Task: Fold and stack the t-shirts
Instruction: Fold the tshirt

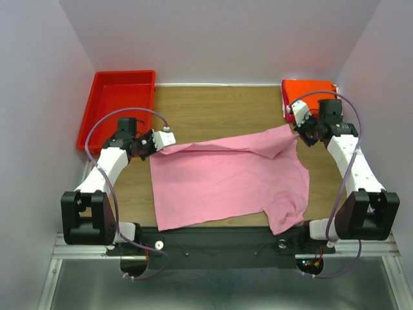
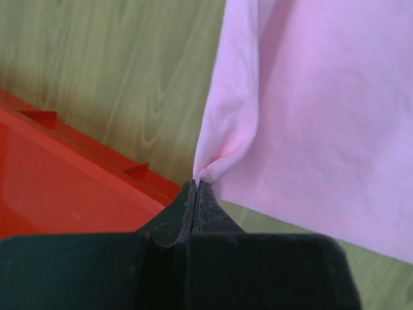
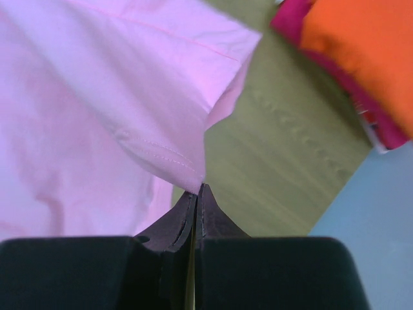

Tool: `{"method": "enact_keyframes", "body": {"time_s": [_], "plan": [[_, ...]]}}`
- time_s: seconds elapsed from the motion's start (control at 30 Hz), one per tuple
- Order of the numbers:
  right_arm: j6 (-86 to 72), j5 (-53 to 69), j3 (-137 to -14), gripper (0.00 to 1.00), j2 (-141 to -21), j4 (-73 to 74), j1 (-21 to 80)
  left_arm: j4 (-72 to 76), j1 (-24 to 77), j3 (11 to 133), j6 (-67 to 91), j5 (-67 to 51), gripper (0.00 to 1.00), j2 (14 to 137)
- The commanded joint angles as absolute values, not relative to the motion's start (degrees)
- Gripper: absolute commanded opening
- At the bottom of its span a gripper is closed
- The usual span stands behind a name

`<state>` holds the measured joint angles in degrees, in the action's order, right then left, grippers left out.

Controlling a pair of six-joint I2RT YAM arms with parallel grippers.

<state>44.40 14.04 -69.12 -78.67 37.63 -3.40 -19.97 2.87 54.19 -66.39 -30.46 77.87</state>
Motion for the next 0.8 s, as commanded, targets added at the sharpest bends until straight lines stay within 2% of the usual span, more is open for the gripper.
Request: {"method": "enact_keyframes", "body": {"time_s": [0.0, 0.23, 0.4, 0.53, 0.6, 0.63, 0.73, 0.77], "plan": [[47.3, 13.1, -65.1, 0.01, -76.1, 40.8, -3.4, -25.5, 2.5, 49.6, -80.4, -33.0, 0.0, 73.2], [48.1, 13.0, -60.7, 0.01, -80.0, 41.1, -3.3, -21.2, 2.6, 41.5, -84.4, -29.3, 0.02, 73.1], [49.1, 11.3, -59.4, 0.01, -82.5, 41.9, -3.4, -22.8, 2.6, 42.4, -83.9, -30.0, 0.23, 74.4], [51.3, 10.7, -60.6, 0.01, -82.6, 44.9, -3.4, -27.9, 2.6, 44.0, -84.3, -30.7, 0.33, 74.4], [52.3, 11.3, -61.5, 0.04, -82.2, 47.0, -3.4, -29.7, 2.5, 44.5, -83.1, -30.0, 0.34, 73.7], [52.6, 11.5, -62.7, 0.06, -82.0, 48.2, -3.4, -30.0, 2.5, 45.1, -82.1, -29.7, 0.38, 73.4], [53.8, 12.7, -65.6, 0.29, -82.3, 52.4, -3.4, -33.3, 2.5, 47.6, -80.2, -31.3, 0.39, 72.0], [54.0, 13.0, -67.3, 0.4, -82.7, 53.3, -3.4, -34.9, 2.5, 48.2, -80.1, -32.0, 0.39, 71.4]]}}
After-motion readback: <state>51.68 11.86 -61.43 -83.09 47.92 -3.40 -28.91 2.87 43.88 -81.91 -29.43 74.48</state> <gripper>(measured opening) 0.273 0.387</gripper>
